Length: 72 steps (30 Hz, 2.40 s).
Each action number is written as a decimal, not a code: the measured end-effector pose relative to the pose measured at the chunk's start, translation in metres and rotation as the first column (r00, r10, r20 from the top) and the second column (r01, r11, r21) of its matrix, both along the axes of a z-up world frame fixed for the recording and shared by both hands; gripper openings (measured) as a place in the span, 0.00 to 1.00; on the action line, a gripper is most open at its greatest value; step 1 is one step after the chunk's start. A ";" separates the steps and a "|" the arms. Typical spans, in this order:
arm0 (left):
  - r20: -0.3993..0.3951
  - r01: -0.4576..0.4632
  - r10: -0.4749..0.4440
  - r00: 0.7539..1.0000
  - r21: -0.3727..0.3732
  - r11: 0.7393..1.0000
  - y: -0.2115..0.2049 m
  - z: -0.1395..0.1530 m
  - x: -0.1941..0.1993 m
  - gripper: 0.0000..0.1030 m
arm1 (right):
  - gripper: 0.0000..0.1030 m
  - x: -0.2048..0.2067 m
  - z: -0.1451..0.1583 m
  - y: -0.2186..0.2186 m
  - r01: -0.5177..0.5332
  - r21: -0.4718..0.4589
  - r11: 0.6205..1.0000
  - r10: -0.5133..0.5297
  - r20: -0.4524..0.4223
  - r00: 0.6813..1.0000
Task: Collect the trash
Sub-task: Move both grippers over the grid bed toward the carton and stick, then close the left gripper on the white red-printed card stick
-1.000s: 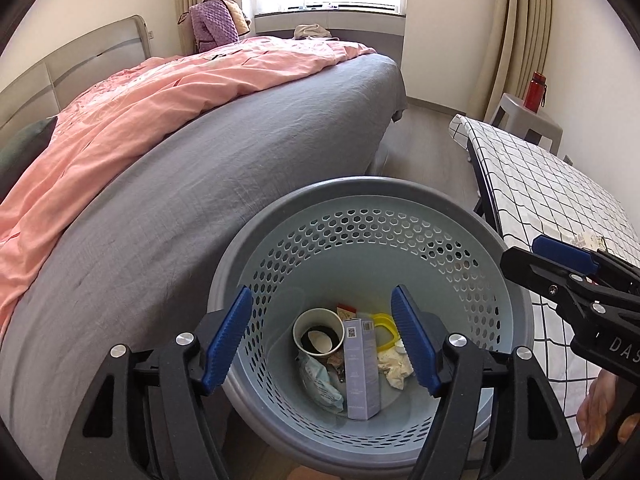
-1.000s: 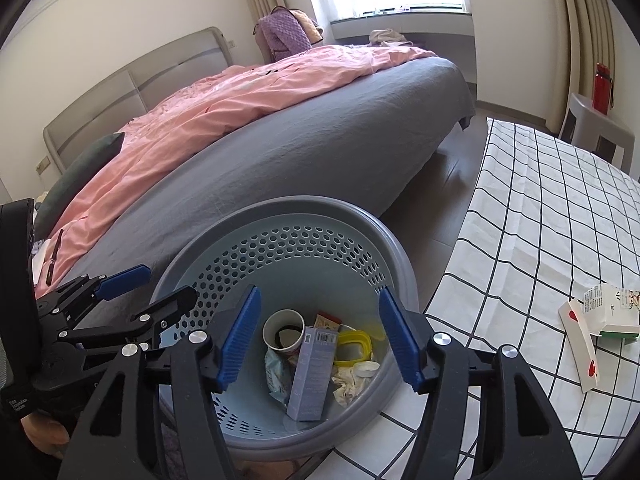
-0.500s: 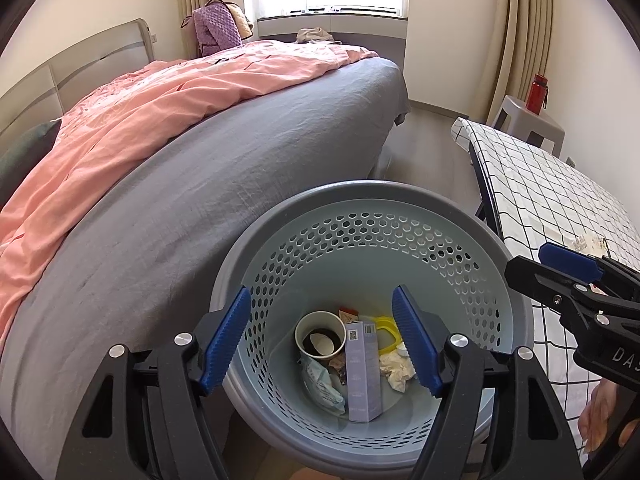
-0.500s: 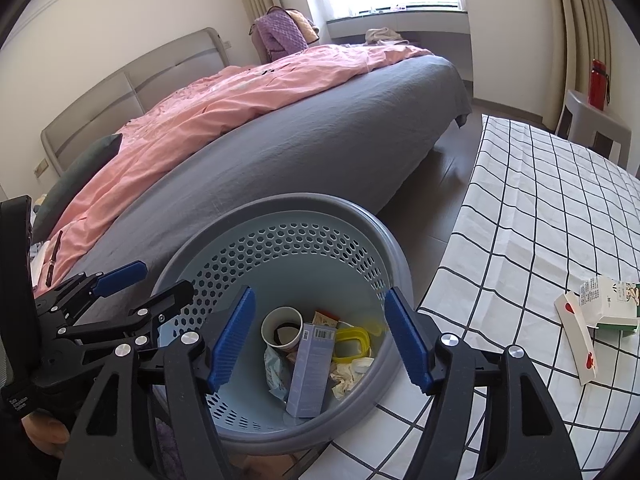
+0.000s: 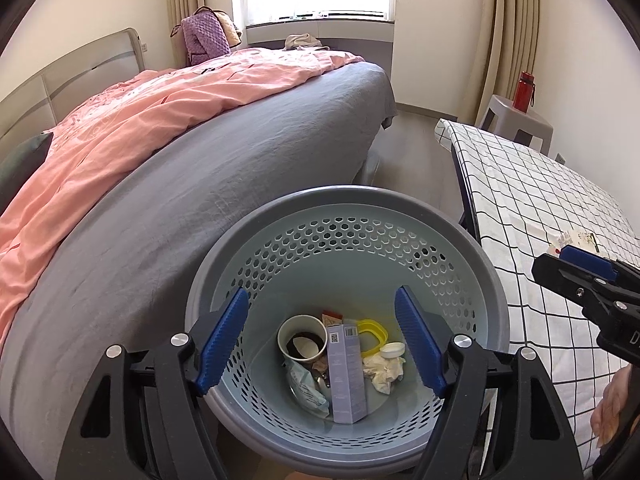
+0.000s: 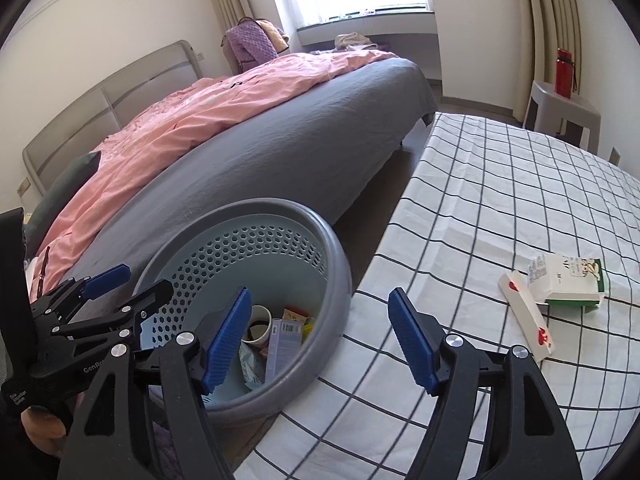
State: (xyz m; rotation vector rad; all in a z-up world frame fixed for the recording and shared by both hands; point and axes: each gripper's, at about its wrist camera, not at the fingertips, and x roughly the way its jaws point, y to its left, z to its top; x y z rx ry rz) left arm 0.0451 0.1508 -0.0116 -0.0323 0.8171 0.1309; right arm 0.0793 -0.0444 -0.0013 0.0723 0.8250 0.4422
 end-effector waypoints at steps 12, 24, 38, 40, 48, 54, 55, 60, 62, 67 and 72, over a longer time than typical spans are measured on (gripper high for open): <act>-0.012 0.112 -0.112 0.994 0.000 0.994 -0.067 0.000 -0.006 0.70 | 0.68 -0.013 0.009 -0.110 0.201 -0.051 0.978 -0.201 0.001 0.980; -0.066 0.231 -0.236 0.969 -0.085 0.969 -0.180 -0.011 0.018 0.70 | 0.68 -0.015 0.015 -0.223 0.377 -0.026 0.926 -0.377 -0.002 0.926; -0.147 0.278 -0.294 0.944 -0.119 0.953 -0.270 -0.042 0.070 0.70 | 0.68 -0.009 0.010 -0.270 0.442 0.026 0.897 -0.441 -0.033 0.897; -0.162 0.276 -0.293 0.942 -0.120 0.954 -0.276 -0.047 0.078 0.70 | 0.68 -0.008 0.009 -0.270 0.437 0.028 0.899 -0.436 -0.038 0.899; -0.180 0.239 -0.246 0.952 -0.063 0.969 -0.291 -0.061 0.095 0.70 | 0.68 -0.011 0.015 -0.275 0.431 0.057 0.901 -0.430 -0.030 0.902; -0.167 0.242 -0.245 0.955 -0.040 0.969 -0.287 -0.059 0.094 0.33 | 0.69 -0.011 0.016 -0.276 0.433 0.067 0.899 -0.432 -0.030 0.901; -0.167 0.245 -0.249 0.954 -0.047 0.968 -0.284 -0.058 0.093 0.19 | 0.69 -0.010 0.015 -0.276 0.431 0.064 0.900 -0.429 -0.034 0.903; -0.167 0.246 -0.257 0.952 -0.084 0.966 -0.266 -0.054 0.081 0.12 | 0.70 -0.002 0.003 -0.268 0.401 0.026 0.916 -0.399 -0.057 0.915; -0.155 0.253 -0.262 0.952 -0.077 0.964 -0.258 -0.049 0.075 0.12 | 0.70 0.000 -0.002 -0.263 0.383 0.016 0.923 -0.382 -0.065 0.922; -0.111 0.279 -0.281 0.953 -0.027 0.960 -0.235 -0.028 0.062 0.12 | 0.70 0.005 -0.011 -0.246 0.346 -0.013 0.938 -0.346 -0.064 0.936; -0.081 0.295 -0.293 0.953 0.010 0.956 -0.210 -0.011 0.054 0.12 | 0.70 0.016 -0.015 -0.231 0.327 -0.013 0.945 -0.327 -0.073 0.942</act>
